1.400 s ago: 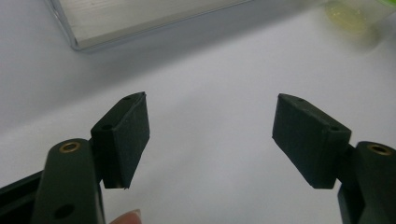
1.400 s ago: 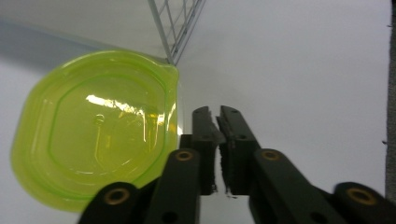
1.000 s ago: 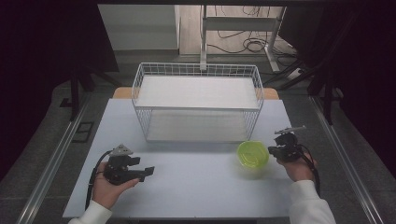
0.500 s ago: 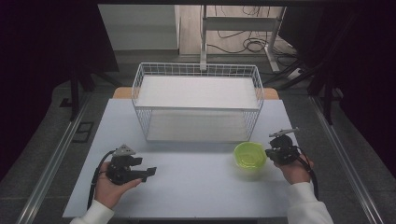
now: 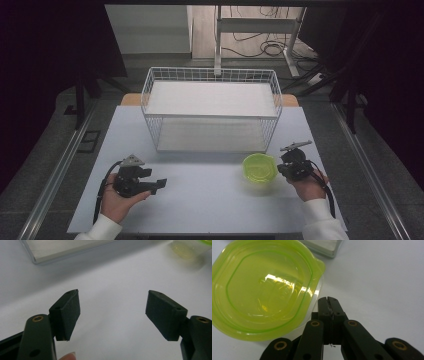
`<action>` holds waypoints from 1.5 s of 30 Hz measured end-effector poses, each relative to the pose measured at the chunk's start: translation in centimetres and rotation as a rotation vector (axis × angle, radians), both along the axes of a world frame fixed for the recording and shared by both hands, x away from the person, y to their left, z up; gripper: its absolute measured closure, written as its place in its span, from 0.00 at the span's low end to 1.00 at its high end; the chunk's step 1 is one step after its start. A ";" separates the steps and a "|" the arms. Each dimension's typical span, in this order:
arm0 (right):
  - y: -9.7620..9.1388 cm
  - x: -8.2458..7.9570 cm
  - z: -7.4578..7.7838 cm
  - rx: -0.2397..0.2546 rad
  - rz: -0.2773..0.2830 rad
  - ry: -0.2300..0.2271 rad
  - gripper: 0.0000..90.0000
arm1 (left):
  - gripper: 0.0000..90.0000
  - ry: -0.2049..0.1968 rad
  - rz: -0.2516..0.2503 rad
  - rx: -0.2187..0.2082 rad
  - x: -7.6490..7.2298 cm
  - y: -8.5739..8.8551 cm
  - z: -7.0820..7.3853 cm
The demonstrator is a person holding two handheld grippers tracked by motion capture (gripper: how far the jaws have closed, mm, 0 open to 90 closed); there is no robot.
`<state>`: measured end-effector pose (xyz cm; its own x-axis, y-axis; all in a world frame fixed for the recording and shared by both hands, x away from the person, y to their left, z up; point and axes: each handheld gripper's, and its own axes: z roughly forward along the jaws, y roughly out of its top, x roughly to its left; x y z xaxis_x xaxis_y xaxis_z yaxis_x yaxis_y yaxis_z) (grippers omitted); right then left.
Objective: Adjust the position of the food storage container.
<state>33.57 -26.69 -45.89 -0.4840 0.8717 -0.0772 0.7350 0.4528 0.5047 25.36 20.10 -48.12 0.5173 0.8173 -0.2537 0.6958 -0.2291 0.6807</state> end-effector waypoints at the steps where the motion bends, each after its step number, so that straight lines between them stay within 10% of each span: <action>1: 0.1 0.0 0.0 -0.002 0.003 0.003 0.99 | 0.31 -0.001 0.000 0.000 0.0 0.0 0.0; 45: 9.8 1.2 -2.7 0.006 0.181 -0.022 0.99 | 0.31 0.014 -0.002 0.006 -0.2 0.1 -0.4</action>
